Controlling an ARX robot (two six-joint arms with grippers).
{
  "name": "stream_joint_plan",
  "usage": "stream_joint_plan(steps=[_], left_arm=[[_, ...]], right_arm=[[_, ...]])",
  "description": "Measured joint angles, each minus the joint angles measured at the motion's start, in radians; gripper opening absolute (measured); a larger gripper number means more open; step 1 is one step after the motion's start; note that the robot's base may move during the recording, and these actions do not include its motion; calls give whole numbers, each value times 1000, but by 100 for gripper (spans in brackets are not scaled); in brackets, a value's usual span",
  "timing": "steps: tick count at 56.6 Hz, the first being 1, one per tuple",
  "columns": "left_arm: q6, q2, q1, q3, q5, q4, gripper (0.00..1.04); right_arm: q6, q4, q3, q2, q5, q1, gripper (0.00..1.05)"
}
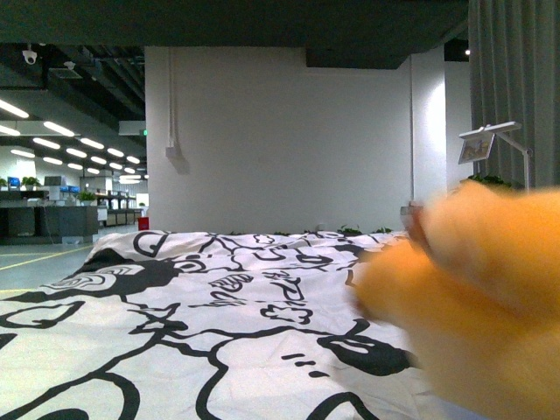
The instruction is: Put away toys
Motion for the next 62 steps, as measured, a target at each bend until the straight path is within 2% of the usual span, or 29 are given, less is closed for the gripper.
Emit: stream_joint_plan(steps=[7, 15, 35, 37, 41, 62], left_arm=[[0, 0, 0, 0, 0, 0, 98], [0, 0, 0, 0, 0, 0, 98], [0, 0, 0, 0, 1, 0, 98], [0, 0, 0, 0, 1, 0, 98], [0, 0, 0, 0, 1, 0, 98], [0, 0, 0, 0, 1, 0, 98]], right_arm=[[-71, 27, -111, -65, 33, -70, 9], [-98, 65, -211, -144, -56, -131, 9], [-105, 100, -362, -273, -173, -246, 9], [-105, 100, -378, -290, -245, -297, 9], [-106, 100, -397, -309, -271, -344, 9], [-106, 92, -468, -397, -278, -362, 9]])
